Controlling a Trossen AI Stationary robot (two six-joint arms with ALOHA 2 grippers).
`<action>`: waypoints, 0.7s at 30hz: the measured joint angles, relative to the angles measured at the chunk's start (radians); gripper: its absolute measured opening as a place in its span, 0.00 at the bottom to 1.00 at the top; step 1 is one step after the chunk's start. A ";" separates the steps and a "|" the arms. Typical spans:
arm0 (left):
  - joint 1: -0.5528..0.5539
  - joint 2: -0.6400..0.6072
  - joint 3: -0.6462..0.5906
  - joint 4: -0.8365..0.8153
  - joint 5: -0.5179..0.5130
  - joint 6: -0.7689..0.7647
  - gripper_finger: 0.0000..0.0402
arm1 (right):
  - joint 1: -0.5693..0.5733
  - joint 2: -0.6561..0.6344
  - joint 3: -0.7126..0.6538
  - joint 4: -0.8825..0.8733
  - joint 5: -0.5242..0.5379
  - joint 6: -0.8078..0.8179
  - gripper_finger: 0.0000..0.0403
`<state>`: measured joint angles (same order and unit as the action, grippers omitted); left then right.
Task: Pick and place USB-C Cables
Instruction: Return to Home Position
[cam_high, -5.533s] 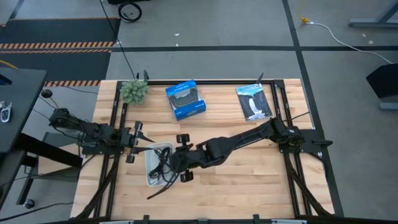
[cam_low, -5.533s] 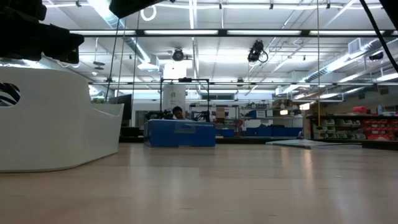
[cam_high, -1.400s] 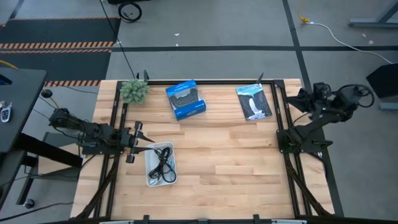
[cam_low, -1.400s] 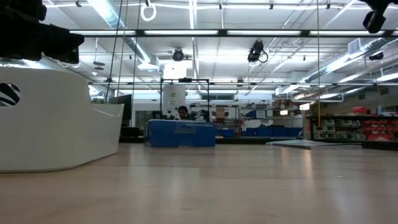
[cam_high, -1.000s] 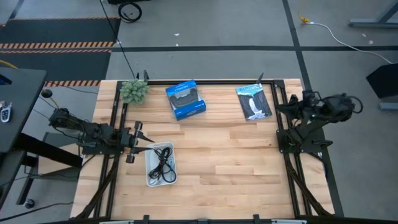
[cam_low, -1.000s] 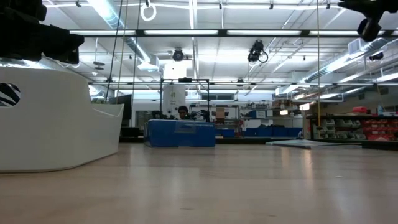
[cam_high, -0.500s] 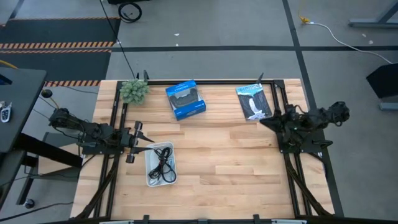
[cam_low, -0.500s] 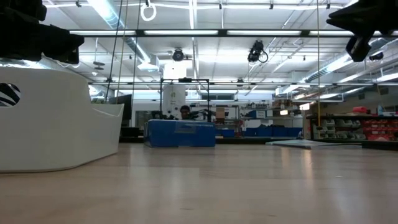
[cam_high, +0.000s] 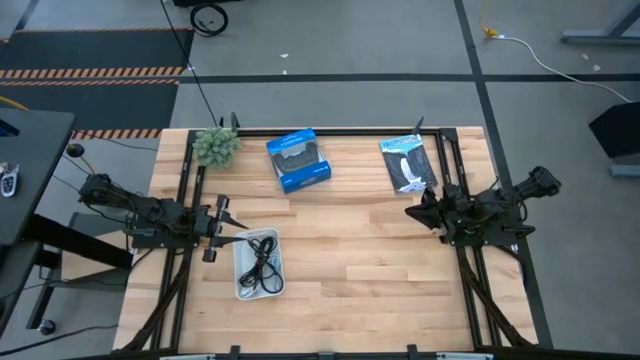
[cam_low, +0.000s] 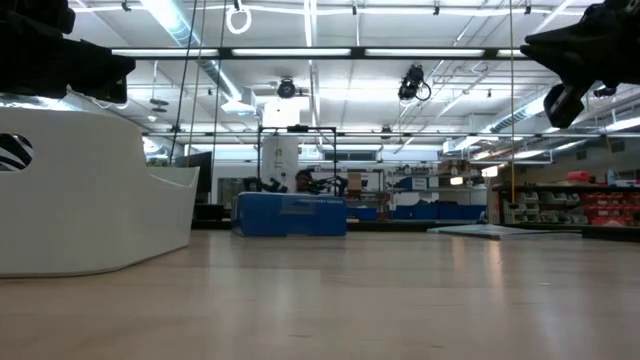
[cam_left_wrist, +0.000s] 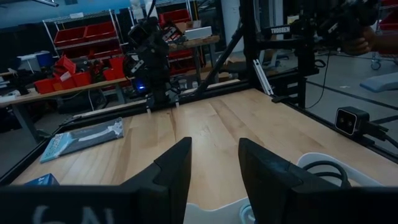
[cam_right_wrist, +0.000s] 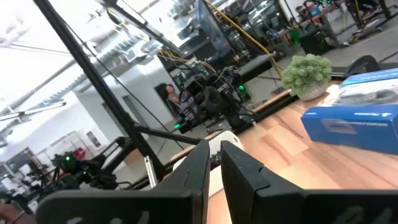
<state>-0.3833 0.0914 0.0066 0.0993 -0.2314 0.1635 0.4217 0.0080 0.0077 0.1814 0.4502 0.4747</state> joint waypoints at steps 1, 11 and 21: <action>0.000 0.000 0.000 0.000 0.000 0.000 0.35 | 0.000 0.001 0.000 0.004 0.000 0.000 0.11; 0.000 0.000 0.000 0.001 0.000 0.000 0.35 | -0.024 0.001 -0.002 -0.001 0.005 -0.139 0.11; 0.000 0.000 0.000 0.001 0.000 0.000 0.35 | -0.025 0.014 -0.001 -0.103 0.020 -0.137 0.11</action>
<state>-0.3835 0.0914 0.0066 0.1004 -0.2314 0.1635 0.3969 0.0223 0.0067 0.0788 0.4698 0.3374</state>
